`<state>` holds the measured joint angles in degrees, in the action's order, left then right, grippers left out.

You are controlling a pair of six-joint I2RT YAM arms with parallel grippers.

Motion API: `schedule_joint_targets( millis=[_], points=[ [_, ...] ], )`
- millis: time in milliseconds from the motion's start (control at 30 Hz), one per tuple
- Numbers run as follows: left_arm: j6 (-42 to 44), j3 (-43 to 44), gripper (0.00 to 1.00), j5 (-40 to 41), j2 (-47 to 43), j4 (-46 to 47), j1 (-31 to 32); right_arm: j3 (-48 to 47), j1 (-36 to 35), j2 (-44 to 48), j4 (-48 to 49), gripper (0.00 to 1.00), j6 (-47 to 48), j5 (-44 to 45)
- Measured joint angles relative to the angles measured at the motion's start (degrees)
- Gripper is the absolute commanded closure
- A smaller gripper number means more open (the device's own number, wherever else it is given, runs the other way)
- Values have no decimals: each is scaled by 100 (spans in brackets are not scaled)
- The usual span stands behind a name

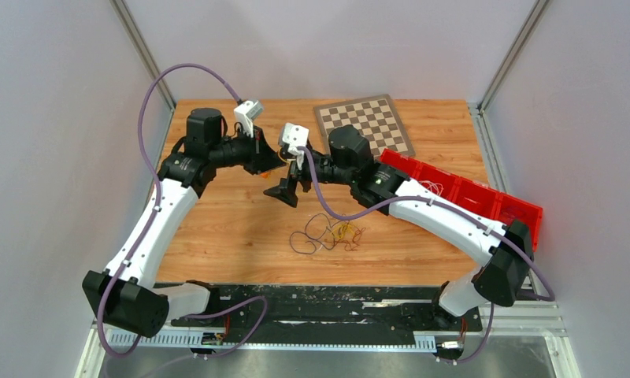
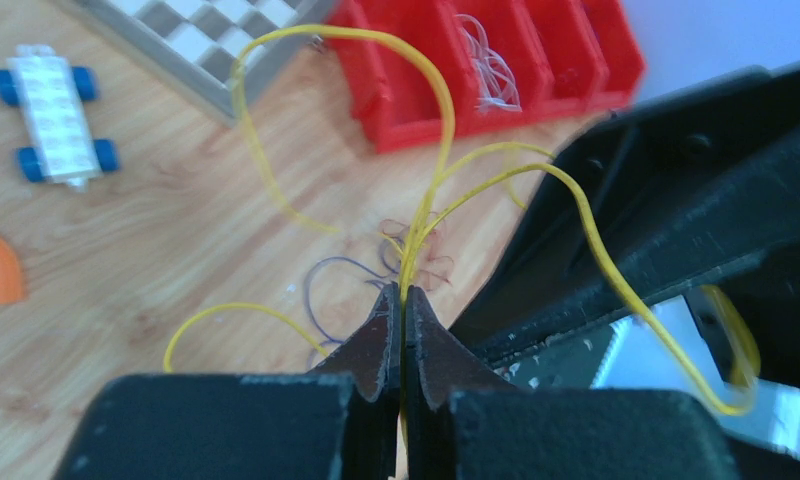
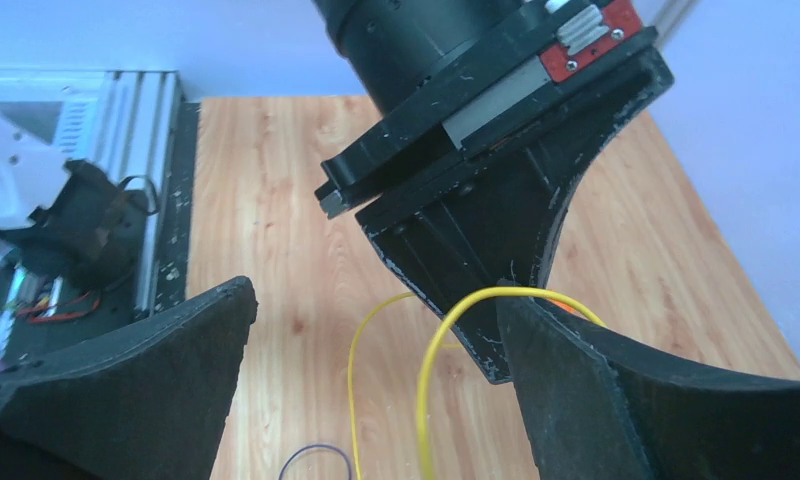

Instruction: Untangle the cables

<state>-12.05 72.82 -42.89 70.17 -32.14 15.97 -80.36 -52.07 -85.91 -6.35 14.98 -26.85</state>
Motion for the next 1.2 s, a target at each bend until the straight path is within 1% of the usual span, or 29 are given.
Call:
schedule_joint_targets(
  millis=[100, 200, 267, 300, 433, 600, 767, 833, 900, 933, 967, 1033, 1067, 1100, 1133, 1167, 1200],
  points=[
    [-361, -94, 100, 181, 7, 398, 9, -7, -11, -120, 216, 5, -24, 389],
    [-750, -223, 100, 258, 7, 767, -2, 26, -20, -153, 369, 13, -13, 684],
    [-1008, -308, 100, 251, 0, 1005, -7, 131, -13, -129, 542, 14, -7, 846],
    [-1145, -378, 100, 240, -9, 1145, -9, 188, -9, -109, 610, 14, -9, 894],
    [-1711, -678, 100, 160, -66, 1628, -9, 459, 13, 7, 822, 9, -20, 988],
    [-2175, -905, 100, 129, -184, 2004, -24, 743, 63, 210, 894, 7, -13, 997],
    [-2754, -1027, 100, -745, -448, 2516, 76, 973, 439, 208, 874, 7, 17, 1486],
    [-2927, -1032, 100, -1058, -522, 2747, 94, 1082, 540, 179, 872, 9, 42, 1633],
    [-3108, -1040, 100, -1331, -549, 3021, 101, 1189, 597, 168, 859, 13, 74, 1681],
    [-3206, -1060, 100, -1440, -549, 3163, 94, 1213, 614, 168, 848, 18, 81, 1676],
    [-3303, -1093, 100, -1521, -549, 3279, 81, 1217, 634, 168, 837, 27, 87, 1657],
    [-3460, -1172, 100, -1615, -549, 3464, 70, 1217, 675, 170, 835, 52, 129, 1521],
    [-3528, -1198, 100, -1657, -549, 3515, 70, 1217, 695, 173, 837, 68, 157, 1410],
    [-3574, -1226, 100, -1692, -549, 3545, 72, 1224, 719, 179, 837, 81, 173, 1281],
    [-3620, -1255, 100, -1733, -549, 3571, 79, 1250, 732, 197, 848, 90, 227, 1169],
    [-3654, -1266, 100, -1764, -549, 3580, 79, 1316, 756, 245, 868, 96, 251, 1036],
    [-3683, -1268, 100, -1790, -549, 3582, 68, 1412, 780, 317, 874, 100, 280, 896]
  ],
)
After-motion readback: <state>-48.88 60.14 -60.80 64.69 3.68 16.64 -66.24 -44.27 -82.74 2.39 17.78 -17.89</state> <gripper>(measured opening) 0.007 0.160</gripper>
